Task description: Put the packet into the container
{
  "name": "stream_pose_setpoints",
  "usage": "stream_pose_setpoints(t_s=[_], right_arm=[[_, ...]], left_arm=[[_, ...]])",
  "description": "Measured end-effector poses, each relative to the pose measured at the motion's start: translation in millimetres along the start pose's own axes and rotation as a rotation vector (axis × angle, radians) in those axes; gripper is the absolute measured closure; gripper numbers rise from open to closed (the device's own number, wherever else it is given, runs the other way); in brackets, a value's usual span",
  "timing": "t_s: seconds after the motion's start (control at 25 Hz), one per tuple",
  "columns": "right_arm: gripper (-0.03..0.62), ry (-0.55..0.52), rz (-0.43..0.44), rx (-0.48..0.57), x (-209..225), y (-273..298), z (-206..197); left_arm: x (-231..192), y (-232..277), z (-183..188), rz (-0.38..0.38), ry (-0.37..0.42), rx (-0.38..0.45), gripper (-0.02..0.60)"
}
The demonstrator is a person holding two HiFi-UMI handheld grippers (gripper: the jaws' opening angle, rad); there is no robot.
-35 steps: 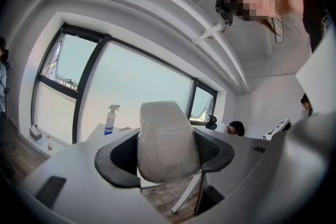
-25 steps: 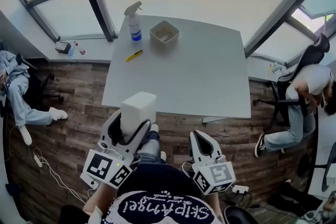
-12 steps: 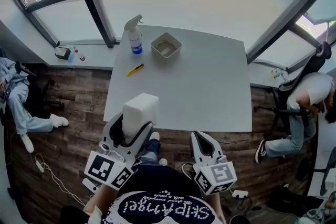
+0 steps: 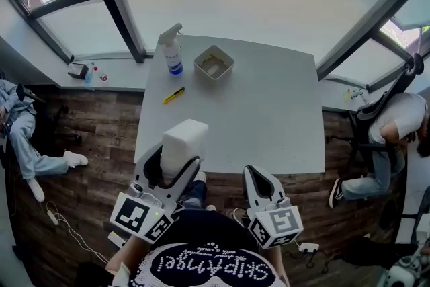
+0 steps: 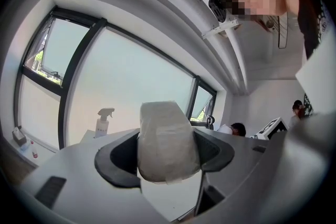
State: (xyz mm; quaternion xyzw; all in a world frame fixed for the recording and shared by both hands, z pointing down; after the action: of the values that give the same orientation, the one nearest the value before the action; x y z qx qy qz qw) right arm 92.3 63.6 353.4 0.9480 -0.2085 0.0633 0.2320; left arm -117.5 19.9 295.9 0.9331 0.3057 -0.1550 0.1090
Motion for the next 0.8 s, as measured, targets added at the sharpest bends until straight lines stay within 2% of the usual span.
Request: stream_pose_setpoints(t_s=[0.8], right_arm=[[0.579, -0.002, -0.079, 0.035, -10, 40, 17]], left_arm=[[-52, 15, 6, -0.036, 0.012, -0.017, 0.293]])
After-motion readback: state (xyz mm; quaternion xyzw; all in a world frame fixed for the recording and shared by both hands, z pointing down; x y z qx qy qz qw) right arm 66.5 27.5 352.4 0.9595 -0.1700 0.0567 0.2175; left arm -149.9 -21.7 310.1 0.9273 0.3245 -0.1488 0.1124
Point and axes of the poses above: the fingertips, and each gripper's own axes: y forward along the fingers, x to its right, z out of its top, the point moved 6 cm from there along -y, backward along the fingers, and after that the axes turned 4 degrees about -y, right-handed, at the moved point
